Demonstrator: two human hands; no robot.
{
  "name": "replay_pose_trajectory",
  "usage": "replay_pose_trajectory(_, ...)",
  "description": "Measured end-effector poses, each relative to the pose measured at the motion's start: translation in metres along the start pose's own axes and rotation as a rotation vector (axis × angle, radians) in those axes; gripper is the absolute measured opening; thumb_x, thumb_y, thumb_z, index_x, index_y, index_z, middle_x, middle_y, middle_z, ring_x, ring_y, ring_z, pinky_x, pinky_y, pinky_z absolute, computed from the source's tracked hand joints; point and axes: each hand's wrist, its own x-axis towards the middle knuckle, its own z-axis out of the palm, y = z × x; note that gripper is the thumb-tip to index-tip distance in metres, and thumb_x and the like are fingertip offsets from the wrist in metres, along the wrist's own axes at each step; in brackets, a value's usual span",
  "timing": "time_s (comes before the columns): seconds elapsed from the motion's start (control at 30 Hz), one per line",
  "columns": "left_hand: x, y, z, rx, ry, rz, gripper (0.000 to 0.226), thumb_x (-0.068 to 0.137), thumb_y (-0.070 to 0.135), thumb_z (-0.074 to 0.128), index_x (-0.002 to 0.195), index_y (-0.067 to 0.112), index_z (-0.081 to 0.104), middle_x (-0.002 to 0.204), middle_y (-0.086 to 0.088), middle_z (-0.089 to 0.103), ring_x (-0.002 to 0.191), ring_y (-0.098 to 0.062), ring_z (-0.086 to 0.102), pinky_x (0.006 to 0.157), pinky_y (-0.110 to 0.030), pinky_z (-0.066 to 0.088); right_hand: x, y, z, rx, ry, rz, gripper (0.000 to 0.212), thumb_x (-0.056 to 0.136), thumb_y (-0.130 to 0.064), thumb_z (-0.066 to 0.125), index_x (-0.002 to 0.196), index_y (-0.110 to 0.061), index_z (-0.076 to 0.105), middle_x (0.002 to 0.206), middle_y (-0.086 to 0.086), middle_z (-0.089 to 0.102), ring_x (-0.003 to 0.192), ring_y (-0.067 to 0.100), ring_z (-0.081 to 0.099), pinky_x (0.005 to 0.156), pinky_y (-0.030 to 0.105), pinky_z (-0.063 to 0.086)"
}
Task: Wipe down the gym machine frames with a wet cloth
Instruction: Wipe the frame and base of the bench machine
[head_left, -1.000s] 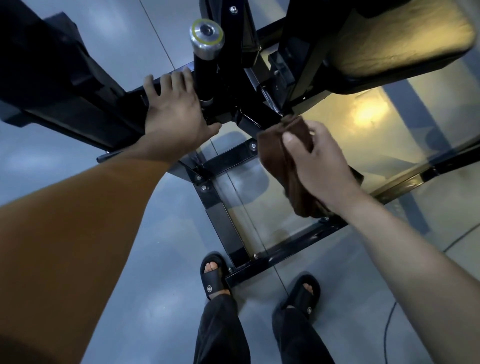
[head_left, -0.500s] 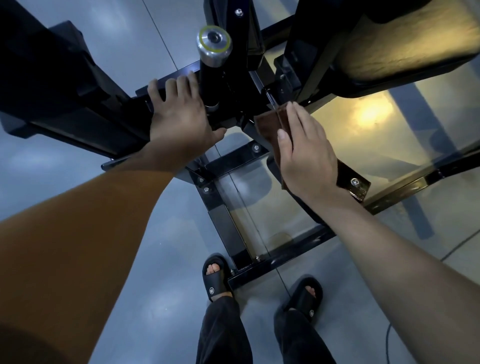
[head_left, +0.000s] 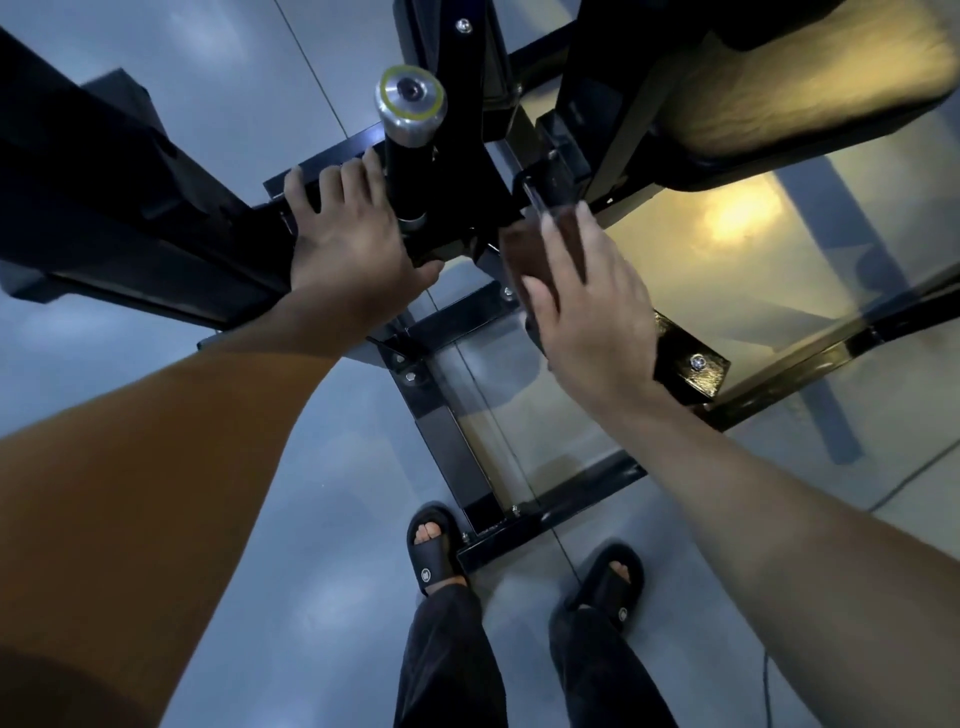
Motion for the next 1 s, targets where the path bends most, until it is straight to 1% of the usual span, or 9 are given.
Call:
replay_pose_trajectory(0.1,-0.001,0.000,-0.004,-0.011,-0.016,0.002,0.108,0.080,0.077,0.054,0.148,-0.003,0.029,0.132,-0.024,0.047,0.124,-0.040,0.045,0.118,-0.063,0.022,-0.045,0.042,-0.011,-0.036,-0.057,0.107,0.057,0.112,-0.047,0.028,0.163,-0.021,0.026,0.163,0.020,0.032,0.139,0.036,0.047,0.110,0.050,0.046)
replay_pose_trajectory(0.2,-0.001,-0.001,-0.004,-0.031,-0.012,0.001,0.109,0.080,0.077,0.055,0.149,-0.003,0.029,0.133,-0.024,0.046,0.125,-0.040,0.044,0.118,-0.063,0.022,-0.040,0.030,-0.006,-0.029,-0.013,0.189,0.055,0.114,-0.044,0.025,0.162,-0.019,0.029,0.161,0.019,0.036,0.139,0.034,0.047,0.109,0.049,0.047)
replay_pose_trajectory(0.37,0.000,0.000,0.000,-0.017,-0.025,0.002,0.111,0.080,0.078,0.054,0.149,-0.005,0.029,0.131,-0.025,0.047,0.123,-0.041,0.044,0.117,-0.063,0.023,0.037,-0.043,0.014,0.019,0.055,0.089,0.057,0.110,-0.046,0.030,0.158,-0.018,0.039,0.157,0.021,0.043,0.137,0.034,0.051,0.107,0.046,0.050)
replay_pose_trajectory(0.47,0.001,-0.002,0.001,0.002,-0.027,0.001,0.113,0.080,0.082,0.051,0.150,-0.004,0.028,0.130,-0.025,0.047,0.123,-0.041,0.044,0.117,-0.063,0.023,0.046,-0.050,0.018,0.036,0.084,0.050,0.058,0.109,-0.049,0.035,0.158,-0.018,0.042,0.155,0.021,0.045,0.135,0.033,0.054,0.104,0.045,0.051)
replay_pose_trajectory(0.57,0.000,-0.003,-0.001,0.011,-0.036,0.011,0.110,0.080,0.083,0.051,0.147,-0.003,0.031,0.128,-0.025,0.048,0.122,-0.042,0.046,0.116,-0.063,0.025,0.012,-0.008,0.013,-0.003,0.078,-0.068,0.062,0.107,-0.050,0.043,0.160,-0.018,0.036,0.158,0.024,0.041,0.136,0.034,0.053,0.108,0.045,0.049)
replay_pose_trajectory(0.67,-0.001,0.000,-0.006,0.020,-0.056,-0.006,0.110,0.081,0.083,0.049,0.149,-0.001,0.029,0.137,-0.026,0.045,0.131,-0.042,0.042,0.119,-0.060,0.023,-0.032,0.044,0.002,0.011,0.004,-0.002,0.064,0.107,-0.048,0.044,0.163,-0.019,0.028,0.160,0.023,0.036,0.136,0.035,0.051,0.110,0.049,0.048)
replay_pose_trajectory(0.8,-0.031,0.018,-0.010,-0.001,-0.066,-0.167,0.111,0.086,0.082,0.043,0.159,0.003,0.016,0.166,-0.018,0.021,0.156,-0.033,0.012,0.125,-0.058,0.004,-0.077,0.089,-0.014,0.005,-0.056,0.043,0.064,0.108,-0.045,0.044,0.163,-0.020,0.026,0.161,0.023,0.033,0.138,0.039,0.047,0.107,0.054,0.048)
replay_pose_trajectory(0.9,-0.095,0.061,-0.008,-0.083,-0.034,-0.233,0.095,0.094,0.067,0.045,0.161,0.007,0.013,0.169,-0.016,0.011,0.157,-0.033,0.005,0.125,-0.059,0.002,-0.102,0.112,-0.023,0.032,-0.136,0.089,0.063,0.109,-0.045,0.040,0.165,-0.026,0.019,0.165,0.019,0.026,0.138,0.040,0.043,0.103,0.056,0.049)
replay_pose_trajectory(1.0,-0.154,0.113,0.004,-0.284,-0.005,-0.246,0.074,0.096,0.044,0.051,0.157,0.010,0.026,0.165,-0.014,0.021,0.155,-0.033,0.013,0.126,-0.056,0.001,-0.125,0.131,-0.030,0.104,-0.180,0.146,0.061,0.110,-0.047,0.036,0.165,-0.033,0.013,0.167,0.012,0.022,0.130,0.041,0.049,0.101,0.056,0.050)
